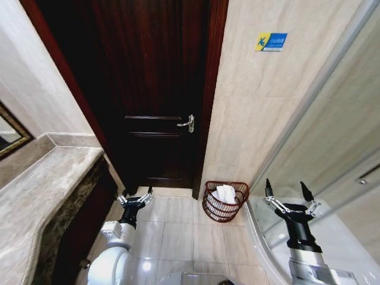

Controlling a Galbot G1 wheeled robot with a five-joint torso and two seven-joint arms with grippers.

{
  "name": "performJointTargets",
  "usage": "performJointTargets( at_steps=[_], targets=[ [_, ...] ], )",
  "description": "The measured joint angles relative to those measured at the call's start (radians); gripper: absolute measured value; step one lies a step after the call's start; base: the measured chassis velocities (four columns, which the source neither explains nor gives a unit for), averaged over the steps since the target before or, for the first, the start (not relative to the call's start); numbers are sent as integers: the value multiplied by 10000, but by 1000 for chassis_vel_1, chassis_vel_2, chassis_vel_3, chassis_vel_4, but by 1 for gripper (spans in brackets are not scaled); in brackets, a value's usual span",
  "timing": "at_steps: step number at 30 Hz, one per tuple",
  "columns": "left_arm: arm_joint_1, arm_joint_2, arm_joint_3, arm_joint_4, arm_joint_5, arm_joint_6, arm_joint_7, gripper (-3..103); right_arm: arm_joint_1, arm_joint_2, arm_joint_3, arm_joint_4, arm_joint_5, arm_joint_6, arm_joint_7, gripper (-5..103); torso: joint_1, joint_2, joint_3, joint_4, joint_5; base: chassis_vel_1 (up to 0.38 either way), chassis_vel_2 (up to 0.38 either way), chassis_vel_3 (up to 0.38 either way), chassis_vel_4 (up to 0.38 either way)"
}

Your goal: Discard the used towel into the hamper.

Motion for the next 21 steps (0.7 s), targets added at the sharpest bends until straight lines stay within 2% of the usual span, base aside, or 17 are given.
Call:
performJointTargets(
  at_steps=[21],
  targets=[
    [2,0,0,0,0,0,0,100,154,-65,29,-174,119,224,-30,100,-7,4,-3,-2,-2,145,-149,-142,141]
  ],
)
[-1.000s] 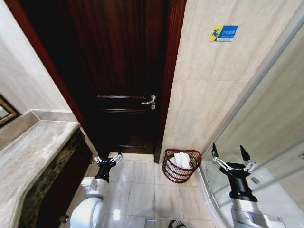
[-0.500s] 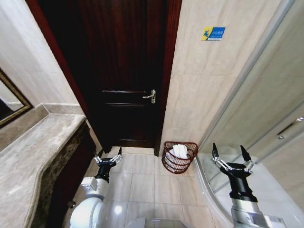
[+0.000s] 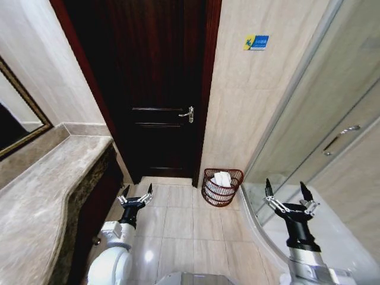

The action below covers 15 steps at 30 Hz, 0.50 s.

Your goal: Discard the used towel into the hamper.

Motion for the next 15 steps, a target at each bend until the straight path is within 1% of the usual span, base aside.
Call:
performJointTargets(
  at_steps=[9,15],
  targets=[
    [-4,0,0,0,0,0,0,100,-150,74,-107,-39,-134,293,-91,100,14,-7,5,1,1,7,-8,-4,5],
    [-3,0,0,0,0,0,0,100,-162,77,-113,-67,-143,348,-91,100,10,-7,5,1,1,0,0,0,0]
  ],
)
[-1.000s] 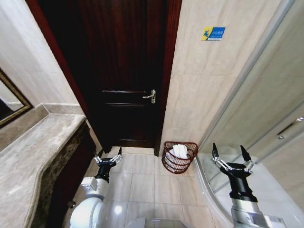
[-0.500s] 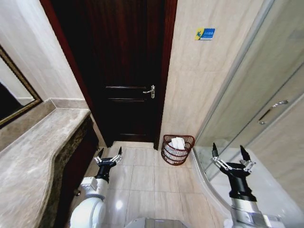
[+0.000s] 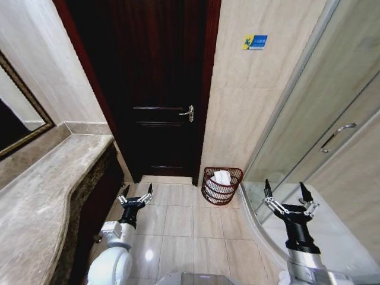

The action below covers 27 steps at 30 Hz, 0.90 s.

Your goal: Discard the used towel into the hamper.

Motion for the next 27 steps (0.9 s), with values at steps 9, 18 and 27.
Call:
performJointTargets(
  at_steps=[9,18,27],
  targets=[
    [1,0,0,0,0,0,0,100,14,5,-41,-12,9,37,-2,100,-4,1,-1,0,0,-33,-47,-52,-33],
    [1,0,0,0,0,0,0,100,-1,6,-37,-27,38,92,-3,100,-3,1,-1,-1,0,-85,-84,-68,-81],
    [1,0,0,0,0,0,0,100,-36,8,-22,1,100,144,-21,100,-3,3,-2,-2,0,-116,-108,-114,-118]
  ],
)
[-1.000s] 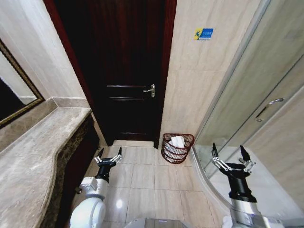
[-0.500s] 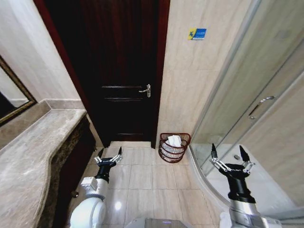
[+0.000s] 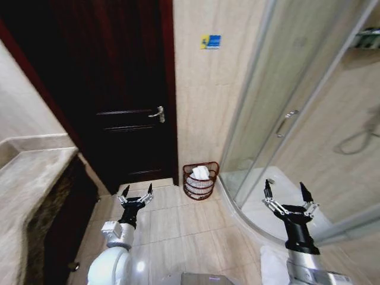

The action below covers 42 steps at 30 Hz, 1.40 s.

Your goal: Discard the used towel into the hamper.

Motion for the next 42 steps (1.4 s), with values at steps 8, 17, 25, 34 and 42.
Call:
performJointTargets(
  at_steps=[8,17,25,34,42],
  targets=[
    [0,0,1,0,0,0,0,100,6,0,-2,1,29,21,-10,100,1,0,0,1,1,-128,-128,-116,-124],
    [0,0,0,0,0,0,0,100,3,-1,6,14,17,27,101,100,1,0,0,0,0,-120,-120,-123,-127],
    [0,0,-1,0,0,0,0,100,394,-98,554,3,341,-899,1364,100,0,0,0,2,3,-112,-126,-129,-127],
    [0,0,0,0,0,0,-1,100,643,-604,1984,441,1878,-2219,1969,100,0,0,0,1,2,-126,-123,-120,-119],
    [0,0,-1,0,0,0,-1,100,430,-385,1530,482,1453,-1979,1872,100,1,0,0,4,0,-117,-115,-132,-118]
  ],
)
